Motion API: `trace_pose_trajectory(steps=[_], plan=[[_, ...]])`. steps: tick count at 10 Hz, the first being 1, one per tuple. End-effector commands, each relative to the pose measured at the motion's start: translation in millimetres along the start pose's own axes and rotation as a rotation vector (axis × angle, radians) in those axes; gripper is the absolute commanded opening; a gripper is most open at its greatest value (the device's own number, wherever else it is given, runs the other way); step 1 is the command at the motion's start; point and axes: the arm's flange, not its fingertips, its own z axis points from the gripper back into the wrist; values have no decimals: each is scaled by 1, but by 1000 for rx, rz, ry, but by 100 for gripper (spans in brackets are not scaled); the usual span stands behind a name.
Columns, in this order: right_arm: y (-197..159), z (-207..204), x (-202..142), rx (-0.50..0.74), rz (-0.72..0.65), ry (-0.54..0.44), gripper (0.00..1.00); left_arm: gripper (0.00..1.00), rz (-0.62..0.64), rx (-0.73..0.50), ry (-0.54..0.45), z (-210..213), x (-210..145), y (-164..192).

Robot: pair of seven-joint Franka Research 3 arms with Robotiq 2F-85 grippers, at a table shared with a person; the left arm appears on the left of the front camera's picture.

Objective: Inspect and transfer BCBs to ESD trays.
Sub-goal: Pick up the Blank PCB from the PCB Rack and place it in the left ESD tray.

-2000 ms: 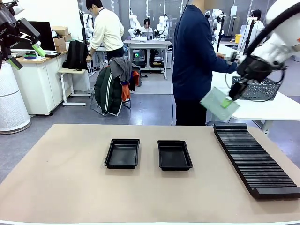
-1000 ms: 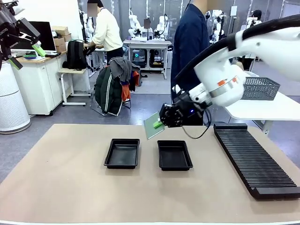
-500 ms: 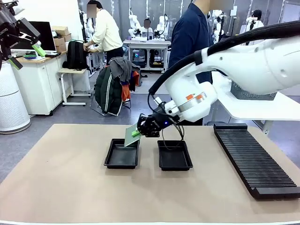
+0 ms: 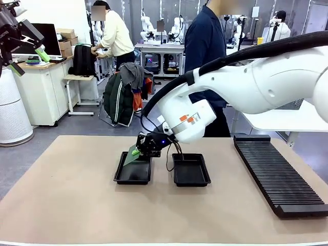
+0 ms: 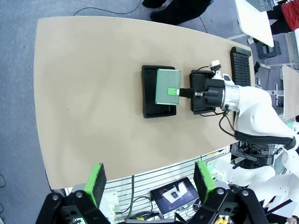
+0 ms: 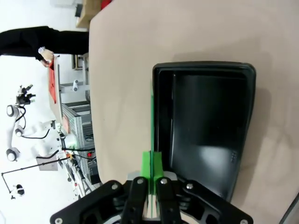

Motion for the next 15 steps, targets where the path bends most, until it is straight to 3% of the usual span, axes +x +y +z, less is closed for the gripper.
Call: trace_pose_trajectory(steps=[1, 8, 10, 11, 15], plan=[[9, -16, 0, -49, -13, -14, 3, 100, 3, -1, 0, 0, -1, 0], [-5, -34, 9, -107, 3, 63, 3, 100, 3, -1, 0, 0, -1, 0], [-7, -40, 12, -52, 72, 152, 3, 100, 3, -1, 0, 0, -1, 0], [-10, -31, 5, -110, 20, 50, 3, 100, 3, -1, 0, 0, -1, 0], [-10, -31, 5, -110, 20, 50, 3, 100, 3, -1, 0, 0, -1, 0]])
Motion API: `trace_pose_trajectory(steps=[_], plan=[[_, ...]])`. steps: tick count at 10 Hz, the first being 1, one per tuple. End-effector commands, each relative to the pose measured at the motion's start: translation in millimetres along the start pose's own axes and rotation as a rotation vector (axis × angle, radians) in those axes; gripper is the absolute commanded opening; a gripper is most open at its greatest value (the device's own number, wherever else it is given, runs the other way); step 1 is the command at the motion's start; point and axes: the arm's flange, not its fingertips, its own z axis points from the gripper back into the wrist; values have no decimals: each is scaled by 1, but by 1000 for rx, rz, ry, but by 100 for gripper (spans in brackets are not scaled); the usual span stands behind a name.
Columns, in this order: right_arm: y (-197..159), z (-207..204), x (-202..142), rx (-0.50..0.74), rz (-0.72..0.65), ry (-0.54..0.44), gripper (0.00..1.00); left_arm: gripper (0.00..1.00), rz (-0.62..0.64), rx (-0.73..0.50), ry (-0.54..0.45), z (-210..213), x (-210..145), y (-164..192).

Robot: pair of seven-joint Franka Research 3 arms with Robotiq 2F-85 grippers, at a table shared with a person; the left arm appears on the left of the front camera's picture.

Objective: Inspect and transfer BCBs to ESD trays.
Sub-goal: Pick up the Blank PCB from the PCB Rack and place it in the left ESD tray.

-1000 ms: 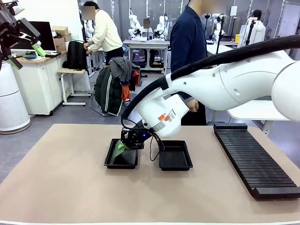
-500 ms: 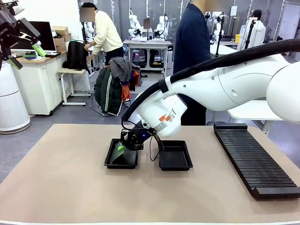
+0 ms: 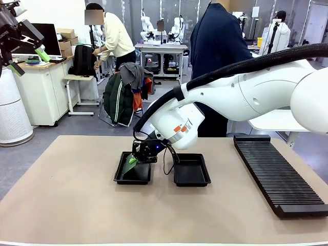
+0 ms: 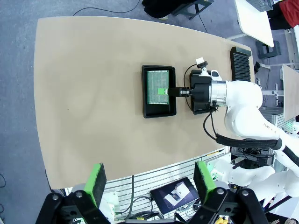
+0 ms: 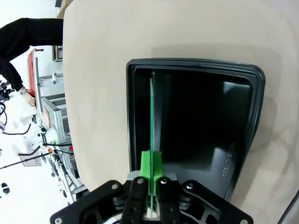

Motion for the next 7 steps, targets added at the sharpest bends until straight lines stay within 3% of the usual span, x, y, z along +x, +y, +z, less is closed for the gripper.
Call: trace_pose_trajectory(steps=[1, 6, 7], plan=[[-2, 2, -5, -13, -9, -11, 3, 100, 3, -1, 0, 0, -1, 0], [5, 0, 2, -39, -24, 14, 3, 100, 3, -1, 0, 0, -1, 0], [4, 0, 2, -48, -44, 18, 8, 100, 3, -1, 0, 0, -1, 0]])
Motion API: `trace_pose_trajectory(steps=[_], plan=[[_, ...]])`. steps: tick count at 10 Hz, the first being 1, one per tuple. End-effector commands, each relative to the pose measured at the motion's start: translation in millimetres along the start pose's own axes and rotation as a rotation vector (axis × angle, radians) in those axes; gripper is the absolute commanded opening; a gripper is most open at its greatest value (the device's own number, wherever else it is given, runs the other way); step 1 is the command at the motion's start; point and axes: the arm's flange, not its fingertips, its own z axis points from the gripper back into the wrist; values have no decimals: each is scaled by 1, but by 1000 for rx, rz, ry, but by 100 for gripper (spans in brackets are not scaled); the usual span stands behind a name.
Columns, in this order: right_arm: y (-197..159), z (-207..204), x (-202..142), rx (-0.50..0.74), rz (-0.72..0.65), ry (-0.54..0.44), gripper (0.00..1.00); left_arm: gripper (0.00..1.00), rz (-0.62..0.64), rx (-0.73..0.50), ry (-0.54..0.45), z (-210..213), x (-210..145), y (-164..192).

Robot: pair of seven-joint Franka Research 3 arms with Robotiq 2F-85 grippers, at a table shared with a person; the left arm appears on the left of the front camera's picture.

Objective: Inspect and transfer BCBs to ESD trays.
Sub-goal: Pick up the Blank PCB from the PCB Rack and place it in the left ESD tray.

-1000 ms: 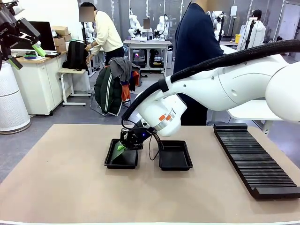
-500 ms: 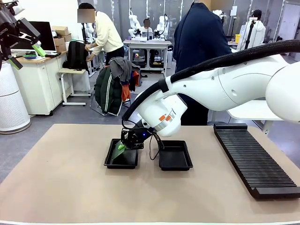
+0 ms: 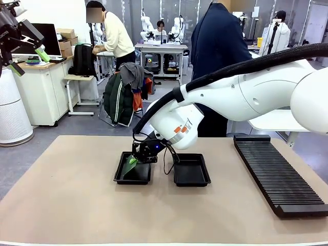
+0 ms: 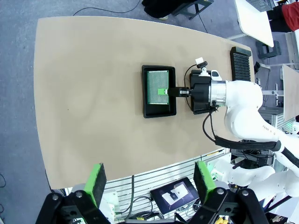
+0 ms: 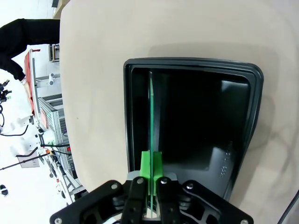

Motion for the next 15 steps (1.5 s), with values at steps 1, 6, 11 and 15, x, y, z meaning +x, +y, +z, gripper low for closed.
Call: trace_pose_trajectory(steps=[1, 6, 11, 15], plan=[[2, 0, 2, -41, -45, 31, 9, 100, 3, -1, 0, 0, -1, 0], [14, 8, 1, -133, -76, 46, 32, 100, 3, -1, 0, 0, -1, 0], [42, 45, -5, -323, -80, -1, 63, 100, 3, -1, 0, 0, -1, 0], [68, 88, -19, -523, -67, 3, 97, 100, 3, -1, 0, 0, -1, 0]])
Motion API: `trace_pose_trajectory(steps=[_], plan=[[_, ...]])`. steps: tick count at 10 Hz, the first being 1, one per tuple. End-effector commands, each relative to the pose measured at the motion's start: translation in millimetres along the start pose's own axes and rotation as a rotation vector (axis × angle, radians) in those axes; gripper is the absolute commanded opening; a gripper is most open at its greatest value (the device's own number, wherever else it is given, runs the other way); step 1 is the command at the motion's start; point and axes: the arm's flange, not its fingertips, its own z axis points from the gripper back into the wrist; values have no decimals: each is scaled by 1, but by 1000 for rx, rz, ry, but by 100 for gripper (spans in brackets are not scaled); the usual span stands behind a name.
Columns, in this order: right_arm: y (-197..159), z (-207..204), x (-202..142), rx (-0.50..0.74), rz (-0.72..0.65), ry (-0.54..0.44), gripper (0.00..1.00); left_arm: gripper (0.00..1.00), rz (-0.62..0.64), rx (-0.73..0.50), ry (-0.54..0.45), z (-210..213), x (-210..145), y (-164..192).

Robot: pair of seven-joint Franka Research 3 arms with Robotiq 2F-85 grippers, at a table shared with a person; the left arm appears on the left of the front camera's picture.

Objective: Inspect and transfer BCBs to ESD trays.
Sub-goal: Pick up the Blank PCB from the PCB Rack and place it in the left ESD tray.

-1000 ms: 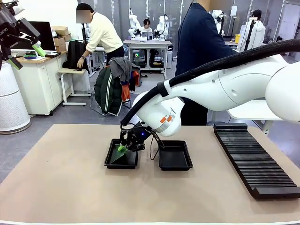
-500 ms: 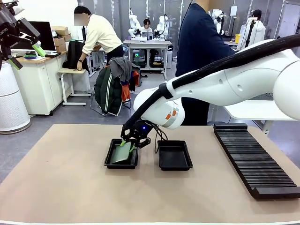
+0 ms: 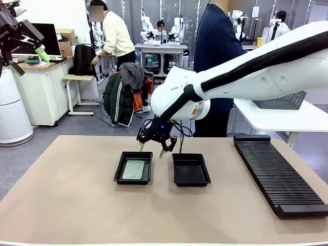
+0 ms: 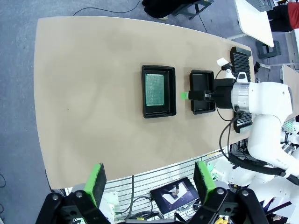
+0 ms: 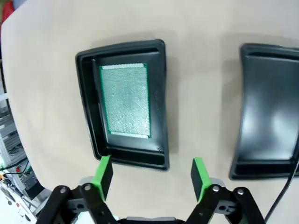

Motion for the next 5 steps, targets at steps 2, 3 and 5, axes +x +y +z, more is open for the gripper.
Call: trace_pose_trajectory(steps=[2, 3, 5], plan=[[9, 25, -12, -124, 11, -6, 100, 100, 3, -1, 0, 0, -1, 0], [12, 31, -14, -147, 25, -8, 100, 100, 3, -1, 0, 0, -1, 0], [16, 36, -16, -185, 45, -5, 100, 100, 3, -1, 0, 0, -1, 0]])
